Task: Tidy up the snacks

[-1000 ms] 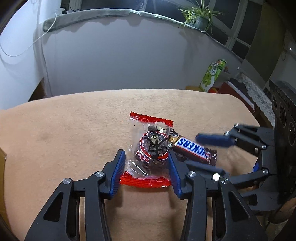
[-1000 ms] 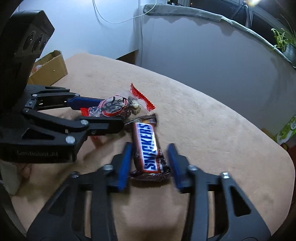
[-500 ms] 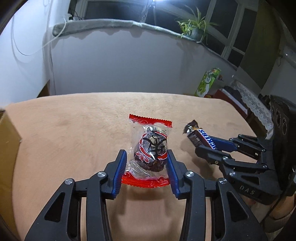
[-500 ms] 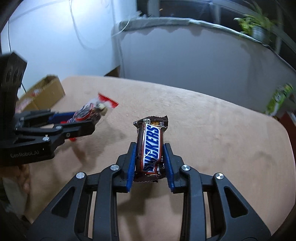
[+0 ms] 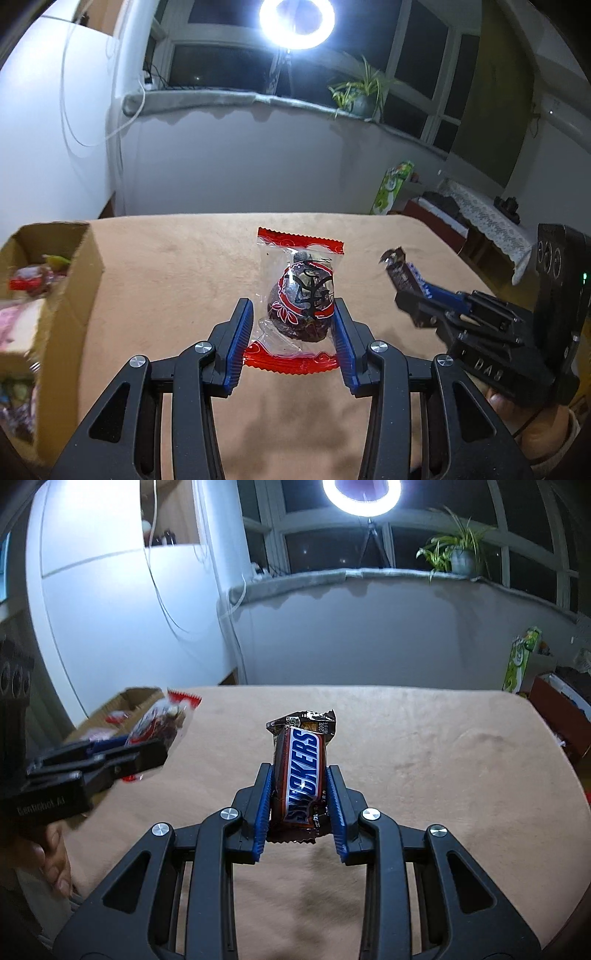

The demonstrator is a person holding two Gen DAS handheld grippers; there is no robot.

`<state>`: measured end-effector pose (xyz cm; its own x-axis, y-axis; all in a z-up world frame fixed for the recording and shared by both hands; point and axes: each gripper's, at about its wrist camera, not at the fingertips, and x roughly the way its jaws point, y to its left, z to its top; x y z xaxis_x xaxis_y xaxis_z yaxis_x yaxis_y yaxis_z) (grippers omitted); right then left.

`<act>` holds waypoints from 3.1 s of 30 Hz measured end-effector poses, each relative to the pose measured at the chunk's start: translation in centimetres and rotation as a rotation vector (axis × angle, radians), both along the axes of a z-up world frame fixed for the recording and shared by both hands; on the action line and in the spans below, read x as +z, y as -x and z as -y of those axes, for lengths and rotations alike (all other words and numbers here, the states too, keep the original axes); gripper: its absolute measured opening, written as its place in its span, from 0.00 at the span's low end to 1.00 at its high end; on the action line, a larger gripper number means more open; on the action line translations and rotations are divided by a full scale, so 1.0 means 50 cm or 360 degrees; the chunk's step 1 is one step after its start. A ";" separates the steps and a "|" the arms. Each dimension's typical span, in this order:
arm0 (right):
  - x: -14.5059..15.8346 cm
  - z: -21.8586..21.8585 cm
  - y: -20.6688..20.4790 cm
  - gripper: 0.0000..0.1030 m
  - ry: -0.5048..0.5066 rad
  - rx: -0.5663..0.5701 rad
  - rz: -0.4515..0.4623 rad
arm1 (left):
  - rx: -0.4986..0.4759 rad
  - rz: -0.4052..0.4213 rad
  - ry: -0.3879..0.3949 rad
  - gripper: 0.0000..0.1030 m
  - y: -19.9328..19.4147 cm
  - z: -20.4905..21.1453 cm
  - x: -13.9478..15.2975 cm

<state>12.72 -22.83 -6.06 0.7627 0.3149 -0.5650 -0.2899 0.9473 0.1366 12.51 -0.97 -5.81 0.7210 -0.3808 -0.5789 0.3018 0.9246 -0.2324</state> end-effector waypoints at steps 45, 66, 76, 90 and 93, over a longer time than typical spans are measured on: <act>0.055 -0.564 -0.028 0.29 0.0239 0.0719 0.0110 | 0.0660 0.0108 -0.0111 0.40 0.151 -0.413 -0.013; 0.009 -0.594 -0.079 0.72 0.0137 0.0674 0.0140 | 0.0719 0.0018 -0.0193 0.72 0.114 -0.438 -0.057; 0.084 -0.514 -0.018 1.00 -0.0002 0.0541 0.0290 | 0.0806 0.0106 -0.0256 0.79 0.145 -0.429 -0.014; 0.100 -0.426 0.024 1.00 0.0026 0.0282 0.0261 | 0.0780 0.0087 -0.0278 1.00 0.156 -0.395 0.013; 0.090 -0.398 0.028 1.00 0.0055 0.0192 0.0228 | 0.0769 0.0086 -0.0283 1.00 0.157 -0.385 0.016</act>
<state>11.34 -2.93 -1.57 0.7939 0.3913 -0.4653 -0.4159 0.9078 0.0539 4.64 18.28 -5.00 0.8211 0.1041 -0.5613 -0.1621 0.9853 -0.0545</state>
